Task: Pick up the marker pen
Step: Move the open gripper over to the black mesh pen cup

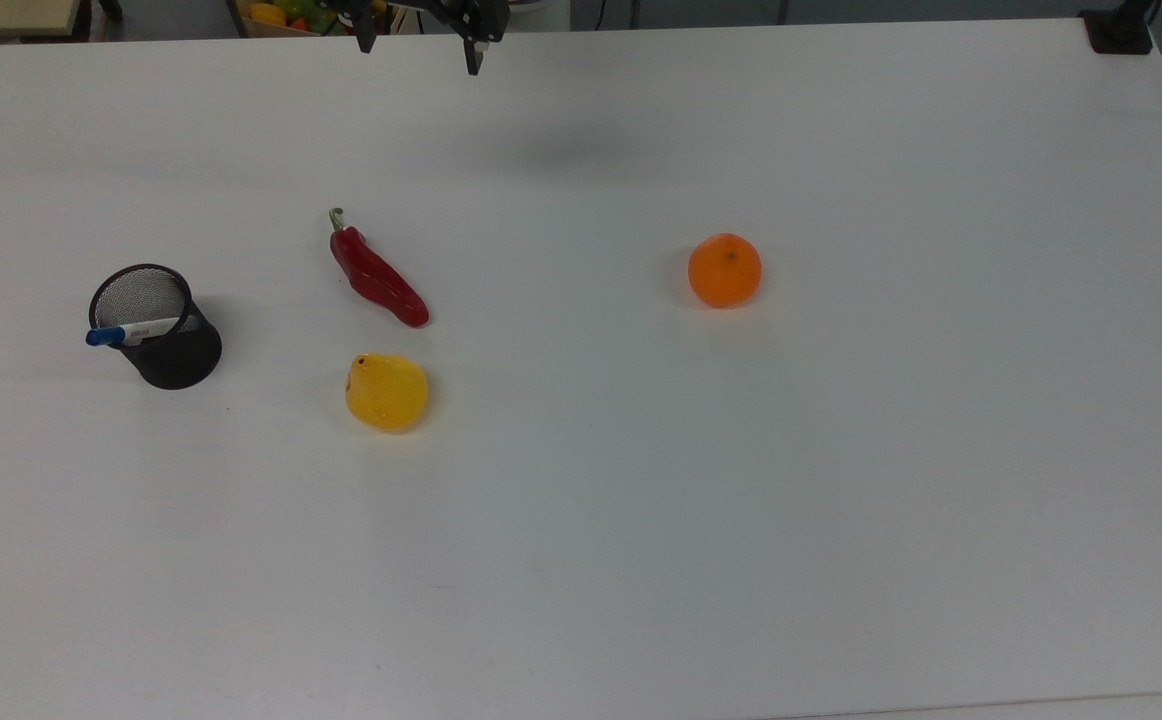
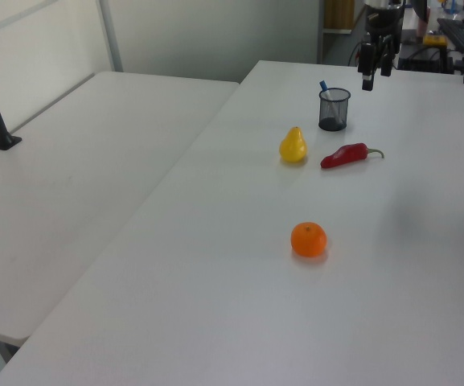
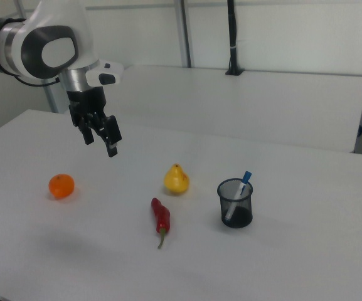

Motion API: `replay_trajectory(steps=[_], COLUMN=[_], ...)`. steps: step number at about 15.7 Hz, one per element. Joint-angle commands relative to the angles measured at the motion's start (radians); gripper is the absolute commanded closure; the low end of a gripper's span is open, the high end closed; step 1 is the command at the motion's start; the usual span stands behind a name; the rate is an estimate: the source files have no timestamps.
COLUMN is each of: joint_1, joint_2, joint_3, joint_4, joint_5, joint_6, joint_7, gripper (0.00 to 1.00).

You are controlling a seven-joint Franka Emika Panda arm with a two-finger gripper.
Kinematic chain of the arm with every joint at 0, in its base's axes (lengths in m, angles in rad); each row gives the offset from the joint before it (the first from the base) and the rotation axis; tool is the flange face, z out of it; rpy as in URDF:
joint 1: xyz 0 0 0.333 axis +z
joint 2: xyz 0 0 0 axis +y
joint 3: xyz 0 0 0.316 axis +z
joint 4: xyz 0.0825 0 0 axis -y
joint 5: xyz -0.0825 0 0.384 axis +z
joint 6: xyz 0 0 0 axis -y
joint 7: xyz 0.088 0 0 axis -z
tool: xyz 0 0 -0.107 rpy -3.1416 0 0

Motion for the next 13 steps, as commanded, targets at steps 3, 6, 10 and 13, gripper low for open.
replay_trajectory(steps=[3,6,10,13], joint_1=[-0.004,-0.013,-0.03,-0.068], joint_2=[-0.001,0.025,0.05,0.111], joint_3=[-0.023,-0.023,-0.023,-0.023], joint_4=[-0.004,0.021,0.027,0.059], joint_5=[0.016,0.017,0.017,0.016], joint_6=[-0.004,0.025,0.091,0.195], joint_7=[-0.026,-0.033,-0.032,-0.034], gripper=[0.0,0.0,0.0,0.0])
